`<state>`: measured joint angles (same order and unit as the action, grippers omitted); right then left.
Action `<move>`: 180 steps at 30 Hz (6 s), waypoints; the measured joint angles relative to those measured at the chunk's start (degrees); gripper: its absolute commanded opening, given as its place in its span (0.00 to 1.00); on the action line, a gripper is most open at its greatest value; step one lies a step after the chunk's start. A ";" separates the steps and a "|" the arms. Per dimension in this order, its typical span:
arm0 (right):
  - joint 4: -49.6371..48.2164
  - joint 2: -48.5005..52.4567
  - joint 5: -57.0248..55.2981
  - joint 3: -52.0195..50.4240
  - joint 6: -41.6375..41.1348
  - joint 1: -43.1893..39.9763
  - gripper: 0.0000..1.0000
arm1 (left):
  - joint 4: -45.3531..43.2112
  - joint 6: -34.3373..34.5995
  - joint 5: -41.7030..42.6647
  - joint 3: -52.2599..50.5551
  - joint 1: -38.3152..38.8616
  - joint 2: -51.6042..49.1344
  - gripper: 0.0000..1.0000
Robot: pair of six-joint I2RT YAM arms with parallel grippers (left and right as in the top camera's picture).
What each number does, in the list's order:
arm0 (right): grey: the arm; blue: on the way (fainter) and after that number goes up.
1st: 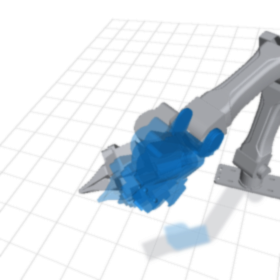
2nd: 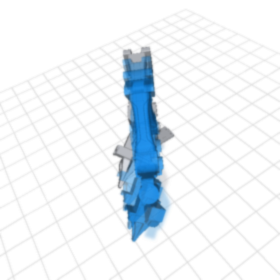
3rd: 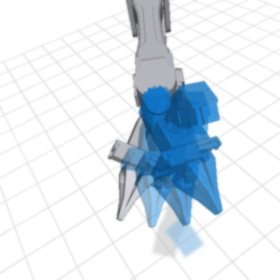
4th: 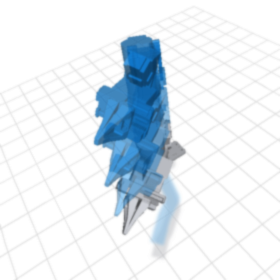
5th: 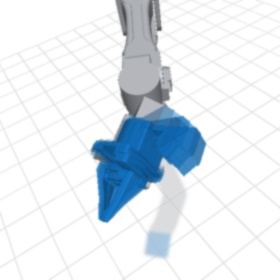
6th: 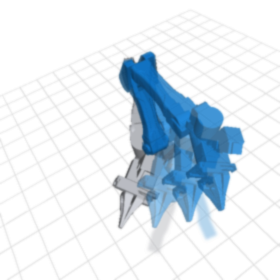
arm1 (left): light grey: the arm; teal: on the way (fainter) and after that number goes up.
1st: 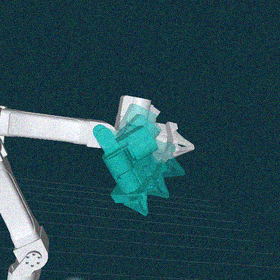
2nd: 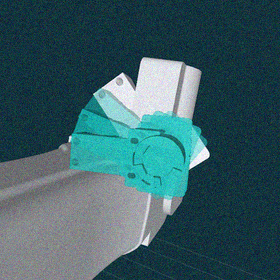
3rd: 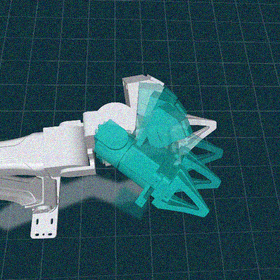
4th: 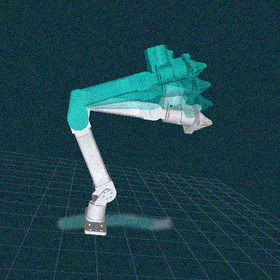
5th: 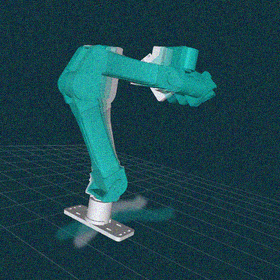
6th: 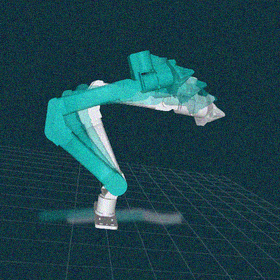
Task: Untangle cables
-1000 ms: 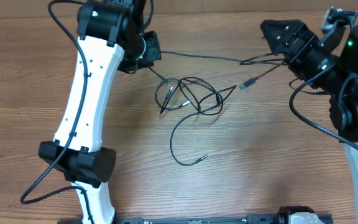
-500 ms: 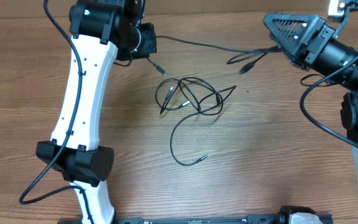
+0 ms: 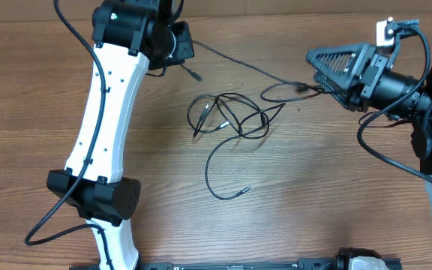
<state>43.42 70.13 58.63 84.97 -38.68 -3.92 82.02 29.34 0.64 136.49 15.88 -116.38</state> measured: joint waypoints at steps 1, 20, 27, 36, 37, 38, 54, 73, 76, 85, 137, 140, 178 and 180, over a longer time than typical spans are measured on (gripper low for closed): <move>0.37 0.00 0.22 0.00 1.14 0.28 1.00 | 0.39 0.83 -0.94 0.00 0.00 0.00 0.04; 7.32 0.70 2.45 0.00 10.03 1.07 1.00 | -1.20 0.57 4.63 0.00 -2.67 0.00 0.04; 11.02 3.41 -0.96 0.00 15.32 1.88 1.00 | -8.48 -6.67 24.04 -0.04 -6.16 0.00 0.04; 9.62 6.32 -0.48 0.00 19.41 8.13 1.00 | -9.33 -11.30 40.35 -0.04 -6.29 0.00 0.04; 8.72 6.47 -0.66 0.00 19.52 8.26 1.00 | -8.85 -11.58 40.39 -0.04 -6.05 0.00 0.04; 7.50 6.49 -0.81 0.00 19.43 8.28 1.00 | -8.13 -11.61 39.93 -0.04 -5.68 0.00 0.04; -2.27 6.47 -5.05 0.00 17.90 8.04 1.00 | 0.52 -14.45 24.90 -0.04 -0.92 0.00 0.93; -10.64 6.47 -13.03 0.00 0.52 7.30 1.00 | 2.08 -42.95 43.15 -0.04 9.07 0.00 0.95; -11.39 6.47 -13.07 0.00 -1.27 7.30 1.00 | 1.40 -44.44 43.10 -0.04 11.43 0.00 0.95; -15.45 6.47 -13.05 0.00 -6.86 7.30 1.00 | -2.25 -45.66 43.32 -0.04 14.29 0.00 0.96; -29.75 6.45 -12.94 0.00 -29.00 6.64 1.00 | -22.73 -33.94 38.32 -0.04 18.67 0.00 0.04; -29.70 6.45 -12.52 0.00 -29.55 5.49 1.00 | -24.13 -32.85 37.22 -0.04 18.67 0.00 0.04; -29.29 6.32 0.13 0.42 -24.52 -3.04 1.00 | -30.38 -10.78 21.35 -0.48 16.02 -0.31 0.04; -31.54 6.38 3.04 0.37 -24.70 -5.09 1.00 | -30.16 -10.51 21.35 -0.48 16.02 -0.31 0.04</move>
<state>11.88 76.51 61.67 85.34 -63.37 -9.02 51.86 18.83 22.00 136.00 31.90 -116.68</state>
